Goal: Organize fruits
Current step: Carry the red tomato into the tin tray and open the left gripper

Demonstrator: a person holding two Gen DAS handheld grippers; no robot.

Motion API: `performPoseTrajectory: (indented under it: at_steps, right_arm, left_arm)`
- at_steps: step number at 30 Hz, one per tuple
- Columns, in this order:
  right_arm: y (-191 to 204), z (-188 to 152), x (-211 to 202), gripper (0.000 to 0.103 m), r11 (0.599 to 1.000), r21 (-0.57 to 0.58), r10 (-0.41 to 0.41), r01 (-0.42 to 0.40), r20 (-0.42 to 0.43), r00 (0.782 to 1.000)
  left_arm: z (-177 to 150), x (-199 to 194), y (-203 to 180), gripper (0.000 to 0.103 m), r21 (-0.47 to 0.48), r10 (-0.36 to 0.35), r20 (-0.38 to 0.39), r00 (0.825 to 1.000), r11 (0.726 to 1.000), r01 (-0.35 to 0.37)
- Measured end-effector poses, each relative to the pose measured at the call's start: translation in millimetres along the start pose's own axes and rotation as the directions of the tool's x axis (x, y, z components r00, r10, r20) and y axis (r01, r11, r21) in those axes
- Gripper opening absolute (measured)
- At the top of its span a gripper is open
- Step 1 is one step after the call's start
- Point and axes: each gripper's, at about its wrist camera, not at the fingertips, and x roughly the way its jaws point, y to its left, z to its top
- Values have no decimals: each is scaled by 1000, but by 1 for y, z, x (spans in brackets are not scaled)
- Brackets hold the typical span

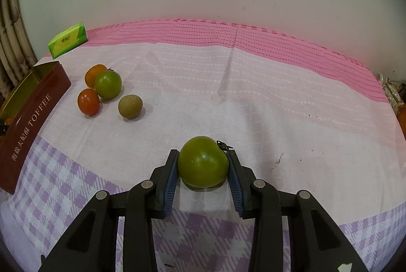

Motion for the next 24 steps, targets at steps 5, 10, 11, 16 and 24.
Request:
performPoseTrajectory:
  at_steps: [5,10,11,16,24]
  right_arm:
    - [1,0,0,35,1000,-2,-3,3,0,1000]
    - [1,0,0,34,1000,-5,-5,5,1,1000]
    - [1,1,1,34,1000,-7,-7,7,2,1000]
    - [7,7,-5,32,999,-2,-33,33,-3,999]
    - [84,40,-49,32,984,-81,167,-161,62,984]
  left_arm:
    - [0,1,4,35,-9,-7,-7,1000,1000,7]
    - [4,1,10,46,-29,-3,-30,1000,1000,2]
    - [4,-1,12,49,-36,-11,-31,999,999,10]
    - [4,-22,15,54,-49,-38,24,999,998,39]
    - [-9,-68,29,56,-45,-2,168,986,999,10]
